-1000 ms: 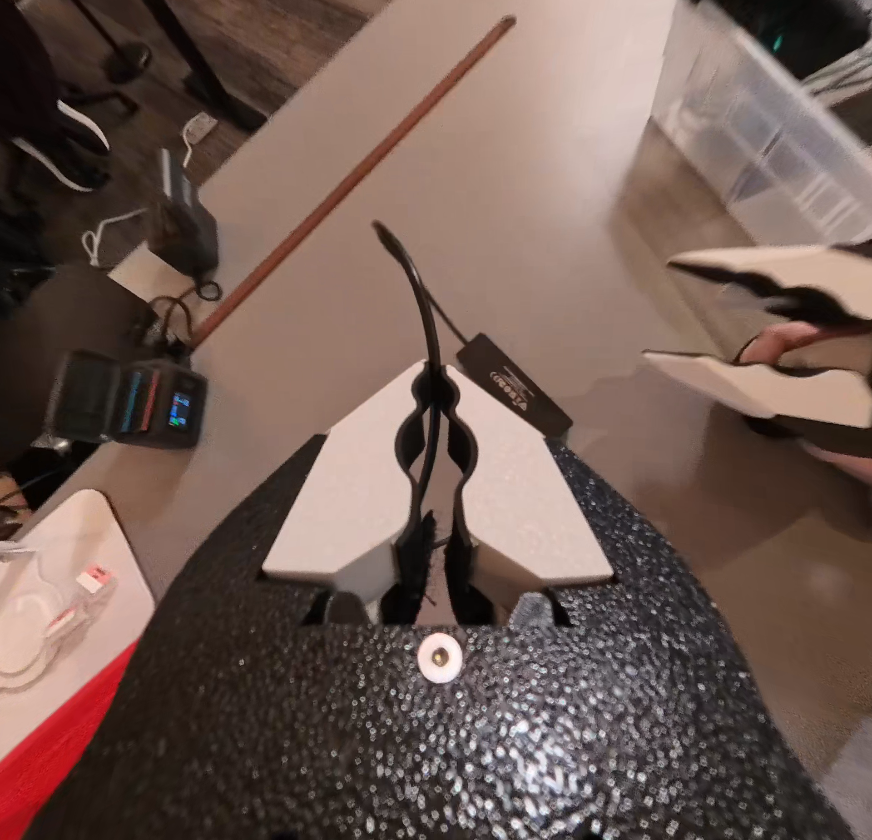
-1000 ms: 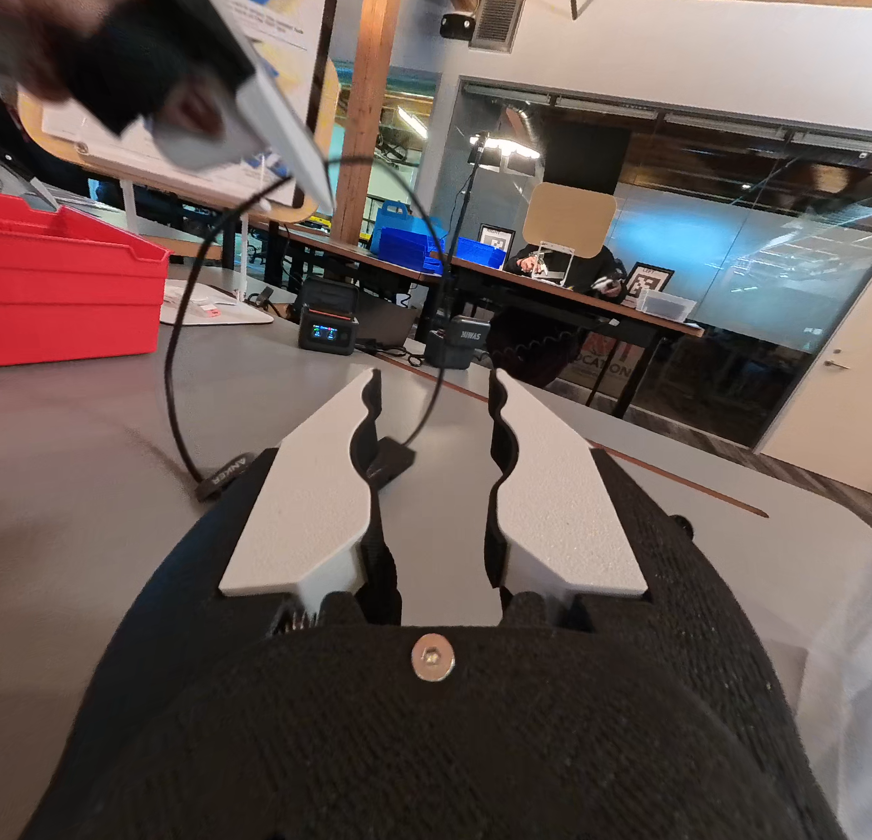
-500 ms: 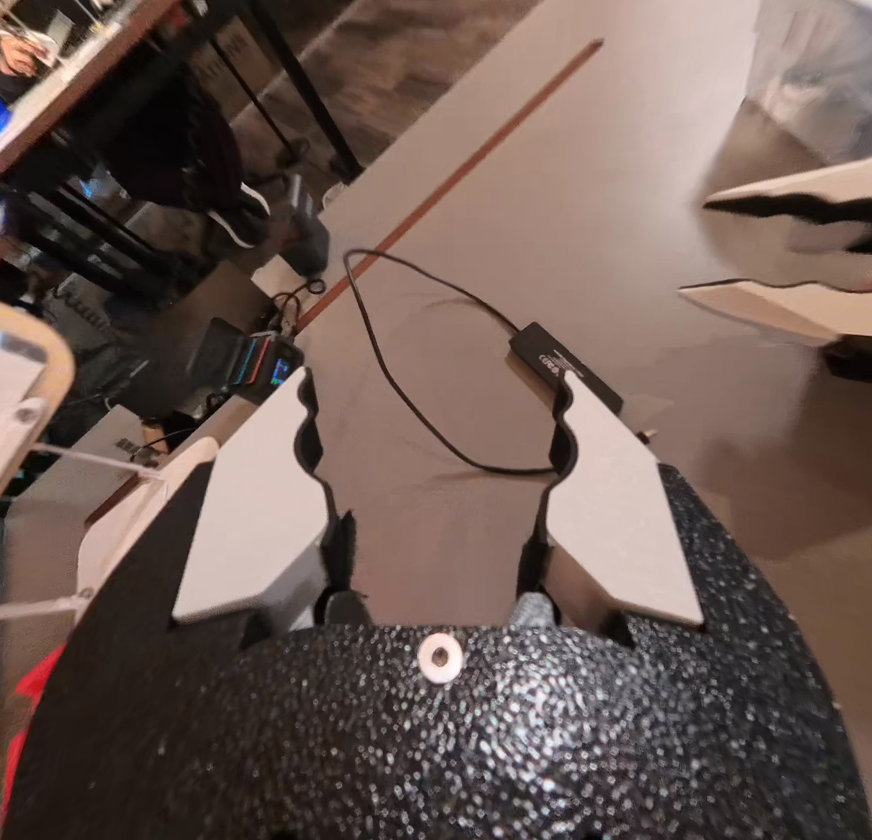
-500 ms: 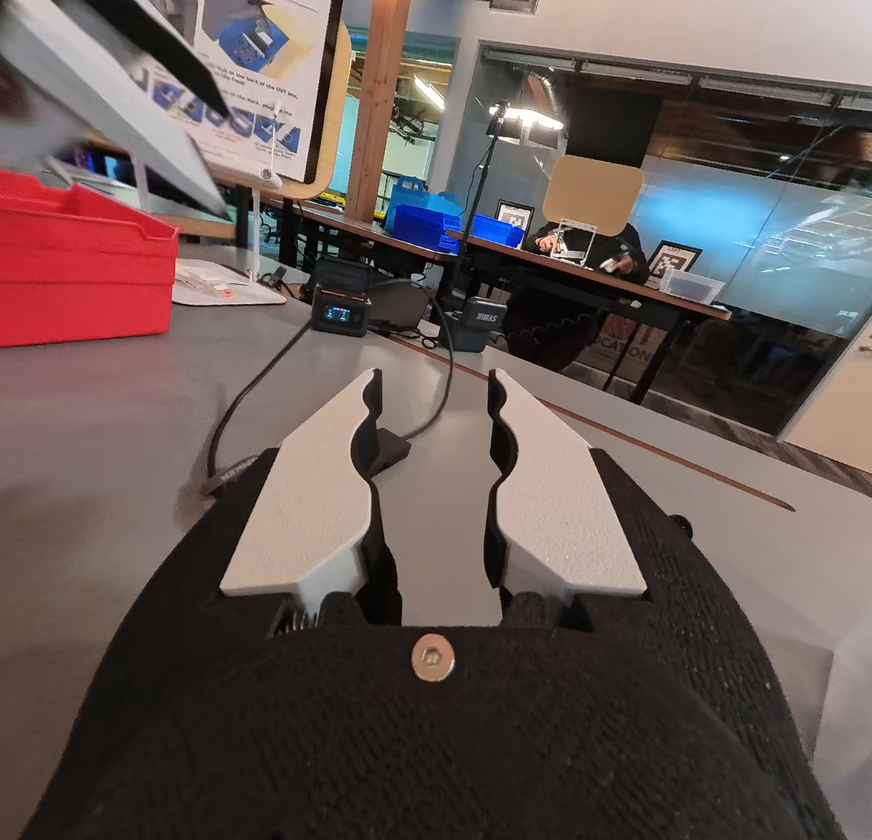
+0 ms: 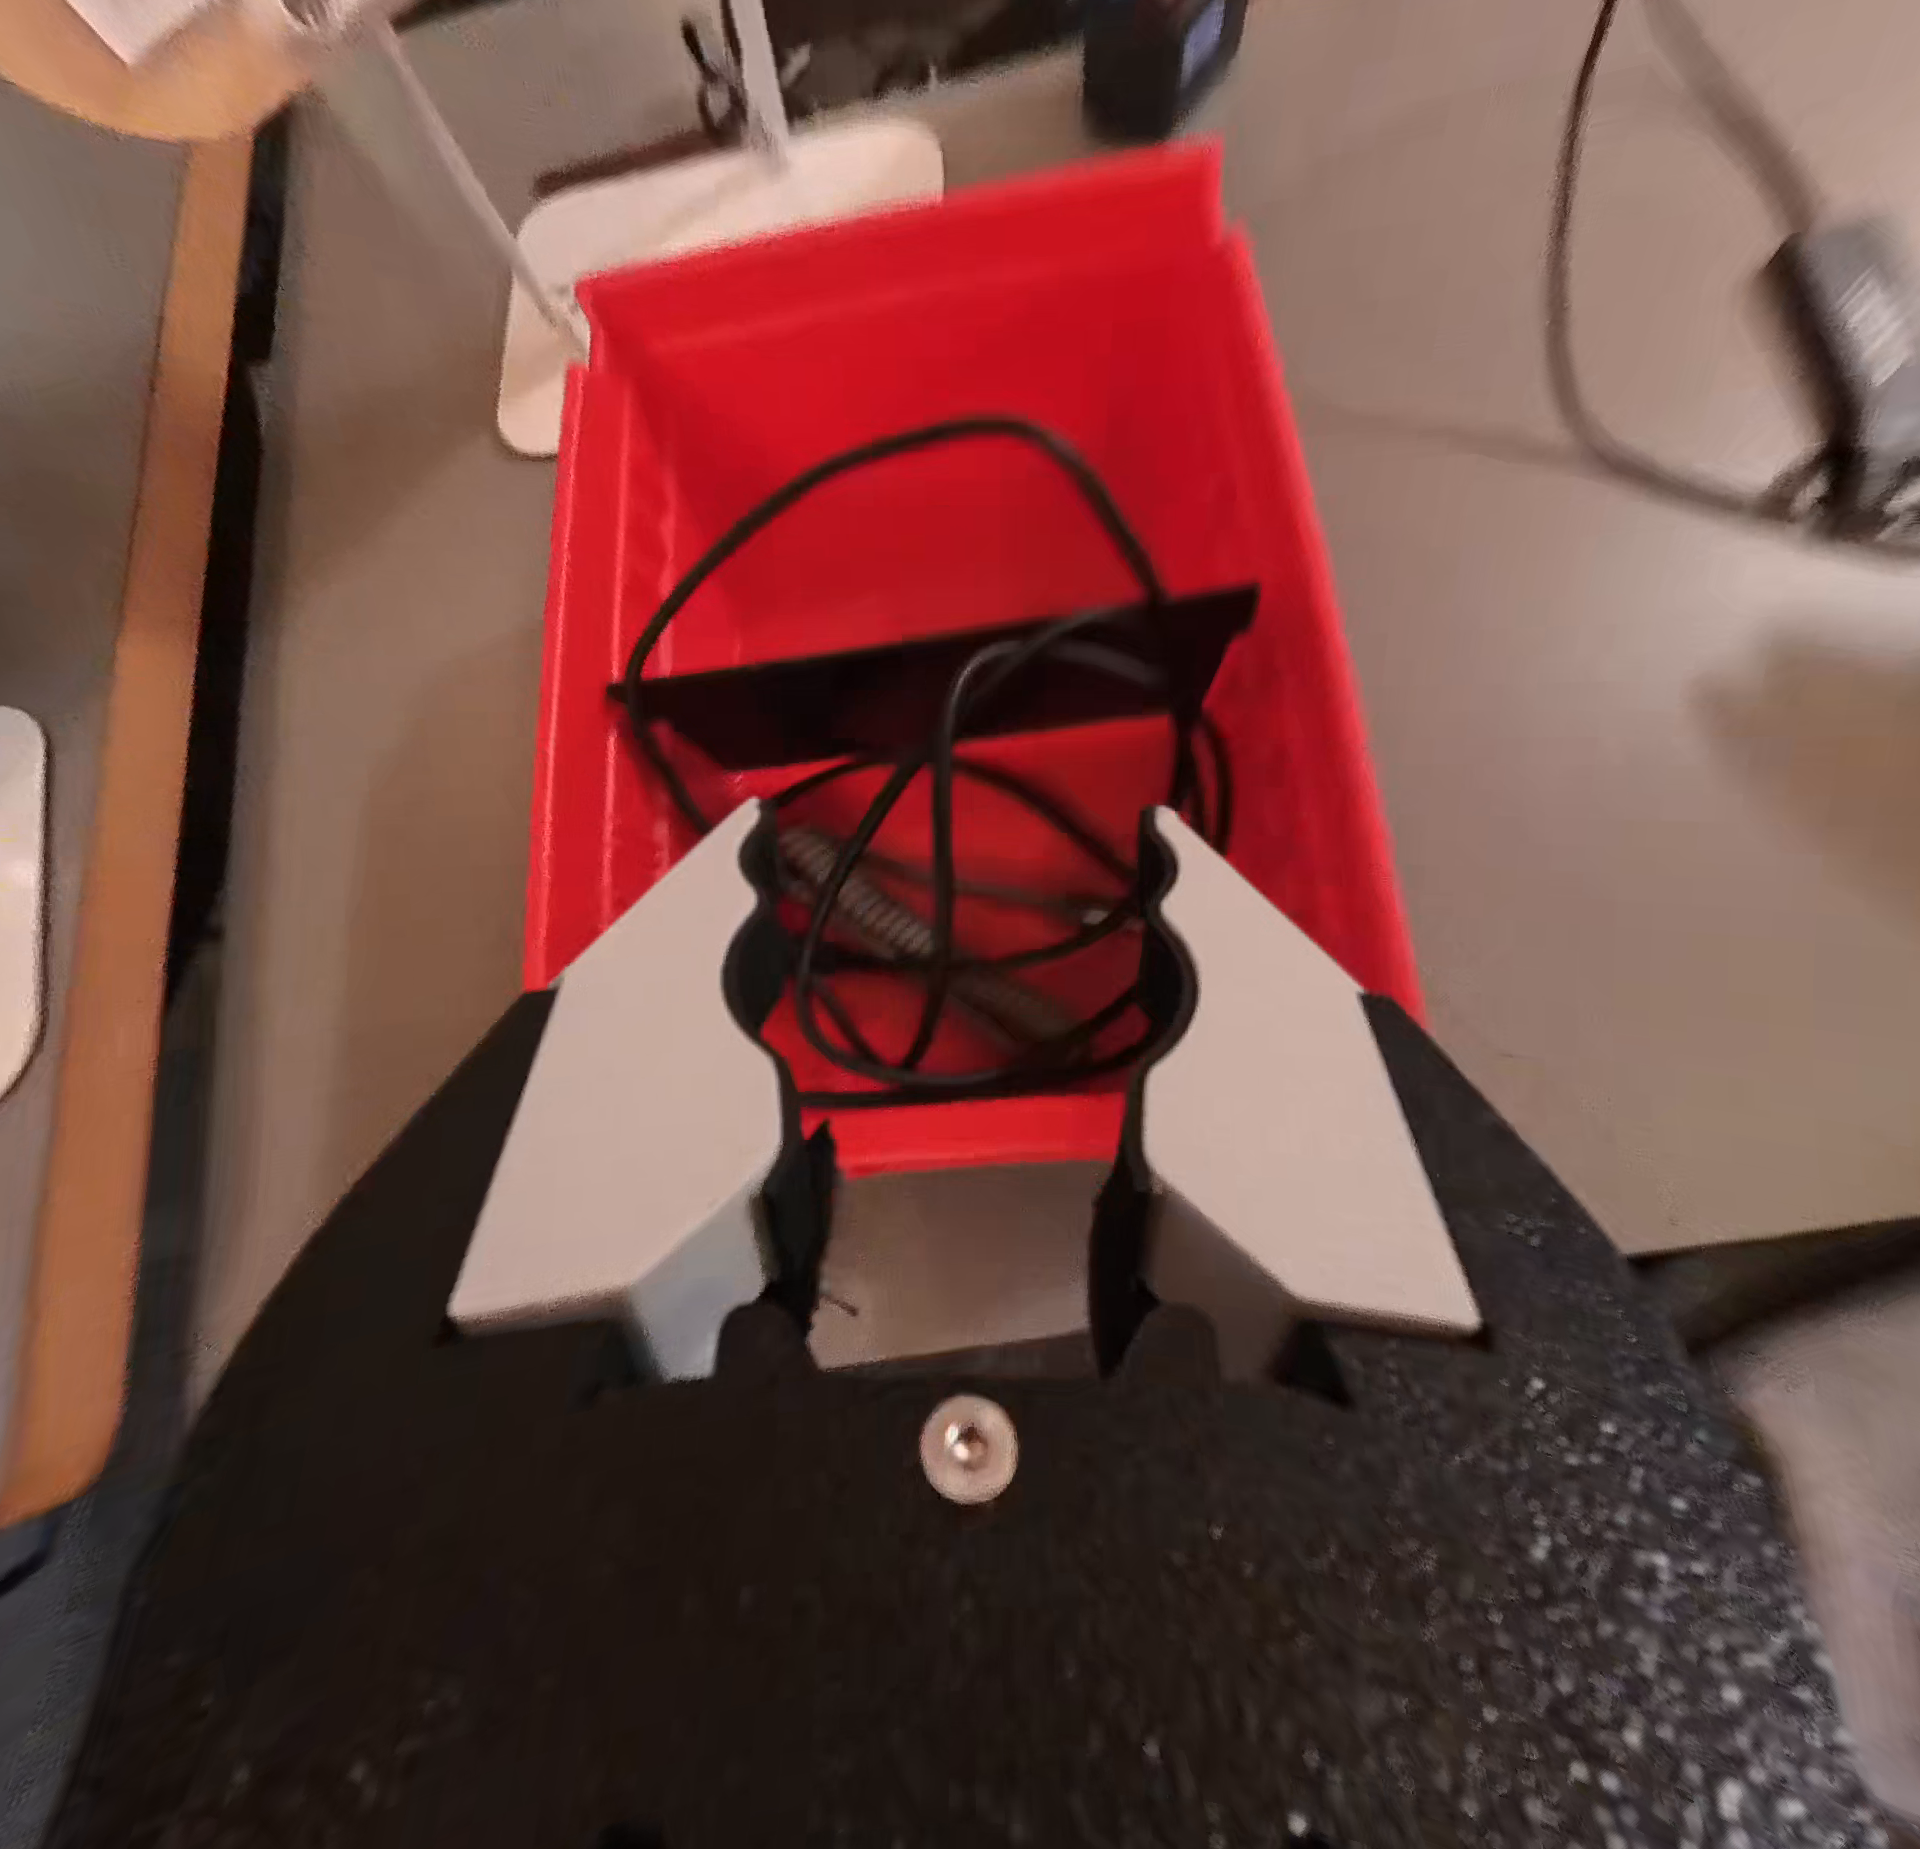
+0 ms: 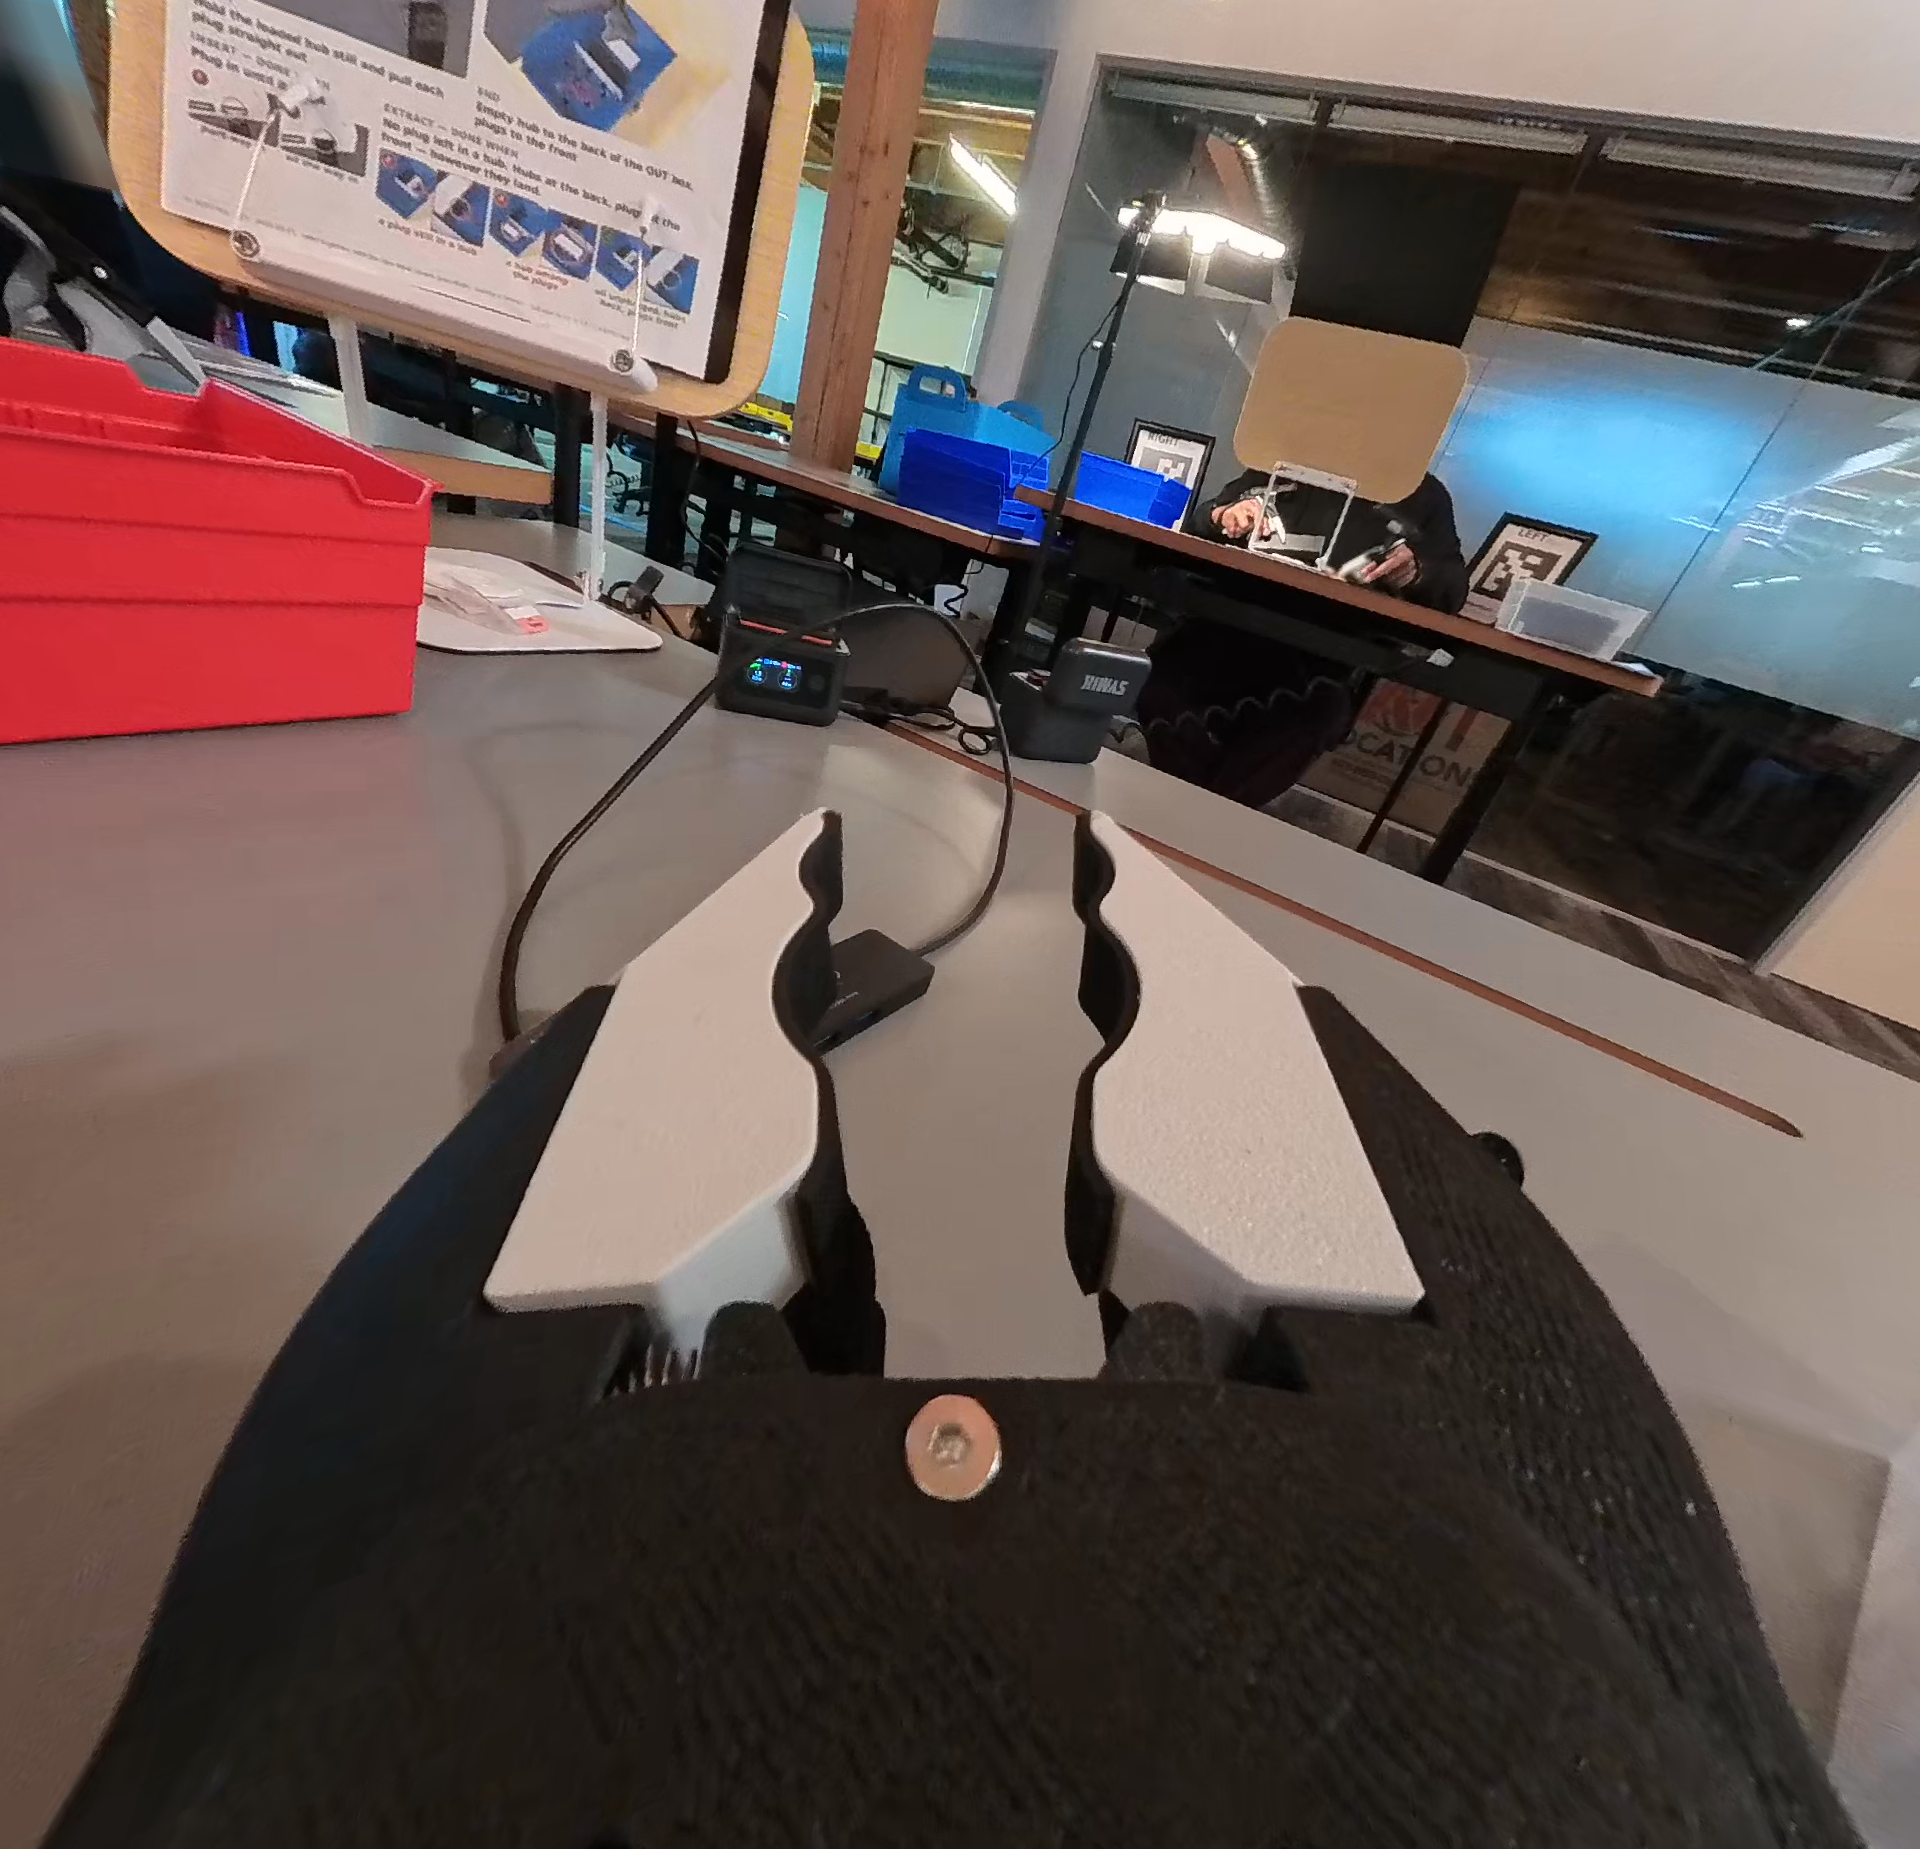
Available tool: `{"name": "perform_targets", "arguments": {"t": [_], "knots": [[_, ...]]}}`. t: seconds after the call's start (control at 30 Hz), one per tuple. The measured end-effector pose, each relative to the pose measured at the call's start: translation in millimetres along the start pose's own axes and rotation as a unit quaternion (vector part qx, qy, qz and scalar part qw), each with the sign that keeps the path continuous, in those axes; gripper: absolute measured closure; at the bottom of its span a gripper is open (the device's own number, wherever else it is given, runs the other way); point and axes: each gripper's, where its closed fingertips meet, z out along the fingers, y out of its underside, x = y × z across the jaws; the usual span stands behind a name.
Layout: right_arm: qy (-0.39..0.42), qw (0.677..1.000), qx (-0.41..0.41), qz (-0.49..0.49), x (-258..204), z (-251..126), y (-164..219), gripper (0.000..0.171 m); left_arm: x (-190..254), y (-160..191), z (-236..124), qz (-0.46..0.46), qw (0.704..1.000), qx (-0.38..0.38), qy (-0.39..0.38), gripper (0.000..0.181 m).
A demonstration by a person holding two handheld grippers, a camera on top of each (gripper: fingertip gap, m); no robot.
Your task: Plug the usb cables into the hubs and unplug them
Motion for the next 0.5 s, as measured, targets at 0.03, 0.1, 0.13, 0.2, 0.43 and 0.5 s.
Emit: {"name": "perform_targets", "arguments": {"t": [0.03, 0.1, 0.13, 0.2, 0.43, 0.5], "knots": [[-0.001, 1.000, -0.001, 0.001, 0, 0, 1, 0.128, -5, 11, 6, 0.023, 0.999, -0.019, -0.012, 0.113], [-0.003, 1.000, -0.005, 0.002, -1, 0, 2, 0.128, -14, 28, 19, 0.043, 0.997, -0.053, -0.024, 0.106], [-0.004, 1.000, -0.007, 0.002, -1, 0, 2, 0.128, -17, 34, 26, 0.034, 0.997, -0.067, -0.019, 0.104], [-0.005, 1.000, -0.008, 0.002, -2, 0, 3, 0.128, -23, 43, 40, 0.016, 0.996, -0.083, -0.005, 0.101], [-0.010, 1.000, -0.011, 0.004, -3, 0, 4, 0.128, -28, 74, 77, -0.034, 0.985, -0.161, 0.051, 0.153], [-0.011, 1.000, -0.011, 0.002, -3, 0, 4, 0.129, -29, 72, 75, -0.022, 0.986, -0.163, 0.042, 0.178]]}}
